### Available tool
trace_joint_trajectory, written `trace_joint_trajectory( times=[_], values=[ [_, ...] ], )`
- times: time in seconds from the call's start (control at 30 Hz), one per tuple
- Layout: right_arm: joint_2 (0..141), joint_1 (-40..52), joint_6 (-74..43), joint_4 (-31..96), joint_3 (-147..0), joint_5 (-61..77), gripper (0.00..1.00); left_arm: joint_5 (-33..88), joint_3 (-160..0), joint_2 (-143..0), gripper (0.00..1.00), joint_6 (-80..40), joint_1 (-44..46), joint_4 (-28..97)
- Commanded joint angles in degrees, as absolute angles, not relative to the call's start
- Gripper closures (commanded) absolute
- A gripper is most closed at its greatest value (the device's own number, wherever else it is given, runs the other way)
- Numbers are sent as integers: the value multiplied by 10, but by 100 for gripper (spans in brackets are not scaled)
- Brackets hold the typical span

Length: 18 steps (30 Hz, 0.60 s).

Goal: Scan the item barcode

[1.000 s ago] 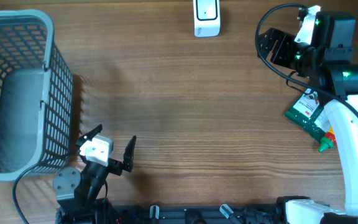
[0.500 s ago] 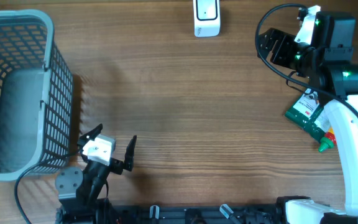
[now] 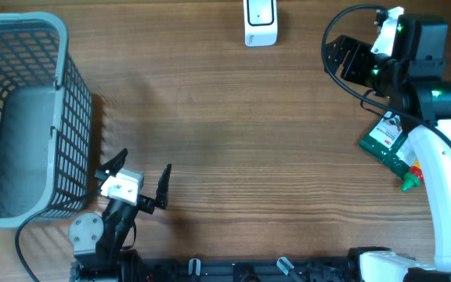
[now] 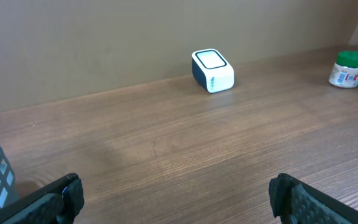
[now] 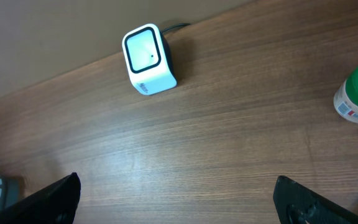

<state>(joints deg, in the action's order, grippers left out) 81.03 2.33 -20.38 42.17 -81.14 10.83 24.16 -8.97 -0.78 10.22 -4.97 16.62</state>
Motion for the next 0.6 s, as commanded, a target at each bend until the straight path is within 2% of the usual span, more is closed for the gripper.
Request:
trace_joint_trajectory(
  times=[0.0, 0.23, 0.43, 0.57],
  values=[
    [812, 24, -210, 421, -813, 101, 0, 246, -86, -2, 0, 99, -47, 174],
    [812, 24, -211, 421, -813, 101, 0, 215, -82, -2, 0, 98, -47, 171],
    [812, 24, -210, 421, -813, 101, 0, 207, -51, -2, 0, 79, -40, 87],
    [812, 24, -210, 421, -813, 101, 0, 177, -48, -2, 0, 59, -39, 83]
  ],
)
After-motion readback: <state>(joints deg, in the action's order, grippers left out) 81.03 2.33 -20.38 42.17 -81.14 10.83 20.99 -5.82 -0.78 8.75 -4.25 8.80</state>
